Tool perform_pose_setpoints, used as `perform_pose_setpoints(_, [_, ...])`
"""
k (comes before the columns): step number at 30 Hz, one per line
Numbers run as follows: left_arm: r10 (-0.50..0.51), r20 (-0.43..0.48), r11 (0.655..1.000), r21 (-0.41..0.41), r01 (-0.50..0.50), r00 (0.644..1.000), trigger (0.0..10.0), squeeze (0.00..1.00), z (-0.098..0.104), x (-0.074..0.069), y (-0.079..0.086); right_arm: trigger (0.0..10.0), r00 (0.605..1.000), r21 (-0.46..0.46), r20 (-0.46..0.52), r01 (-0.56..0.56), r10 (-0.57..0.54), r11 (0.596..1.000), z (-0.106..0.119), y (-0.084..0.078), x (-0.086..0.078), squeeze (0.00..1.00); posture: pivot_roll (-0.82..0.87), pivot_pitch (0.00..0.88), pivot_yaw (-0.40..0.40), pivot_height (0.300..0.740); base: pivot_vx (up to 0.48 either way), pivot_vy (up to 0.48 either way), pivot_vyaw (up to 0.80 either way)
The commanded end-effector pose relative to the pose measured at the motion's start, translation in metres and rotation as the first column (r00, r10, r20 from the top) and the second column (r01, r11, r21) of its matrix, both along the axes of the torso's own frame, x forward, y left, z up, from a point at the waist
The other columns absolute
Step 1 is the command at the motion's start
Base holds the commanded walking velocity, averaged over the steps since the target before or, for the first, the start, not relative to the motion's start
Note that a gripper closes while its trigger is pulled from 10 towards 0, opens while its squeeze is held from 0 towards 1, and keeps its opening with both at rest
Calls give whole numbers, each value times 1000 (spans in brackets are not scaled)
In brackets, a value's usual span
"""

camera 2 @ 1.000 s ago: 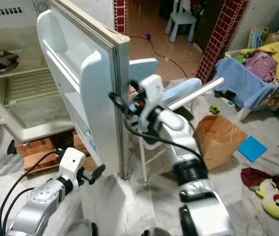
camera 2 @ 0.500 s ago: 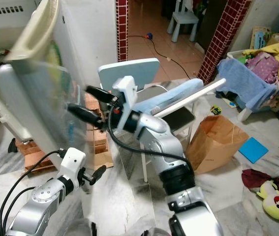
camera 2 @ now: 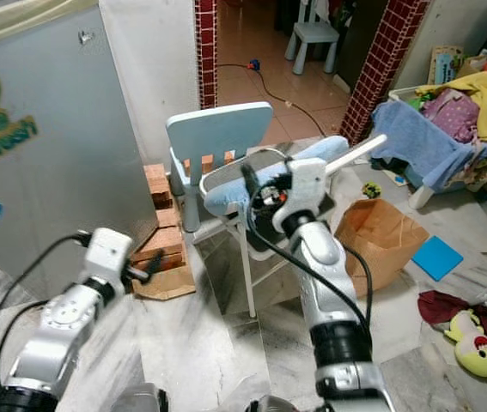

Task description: Restocking fridge

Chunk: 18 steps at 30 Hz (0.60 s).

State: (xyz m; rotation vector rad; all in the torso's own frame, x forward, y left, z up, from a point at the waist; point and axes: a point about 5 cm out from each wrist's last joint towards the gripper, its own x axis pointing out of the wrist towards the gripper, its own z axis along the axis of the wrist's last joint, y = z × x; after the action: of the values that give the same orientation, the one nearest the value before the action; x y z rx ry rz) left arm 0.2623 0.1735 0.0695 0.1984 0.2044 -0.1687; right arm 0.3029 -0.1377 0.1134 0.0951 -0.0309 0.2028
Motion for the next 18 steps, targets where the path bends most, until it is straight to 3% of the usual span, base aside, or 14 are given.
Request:
perform_pose_setpoints(1, [35, 56, 999, -6, -34, 998, 10000, 0, 7, 4, 4, 10000, 999, -20, 32, 22, -21, 1000, 4, -1, -4, 0, 19, 41, -43, 740, 0, 0, 0])
perform_pose_setpoints(10, [104, 96, 994, -57, -99, 990, 10000, 0, 12, 1, 18, 10000, 995, -17, -1, 96, -96, 995, -7, -10, -20, 0, 21, 34, -37, 740, 0, 0, 0])
perform_pose_setpoints(18, [81, 89, 994, -75, -74, 993, 10000, 0, 10, 2, 10, 10000, 993, -22, -37, 114, -115, 993, -15, -10, -28, 0, 7, 24, -27, 740, 0, 0, -800])
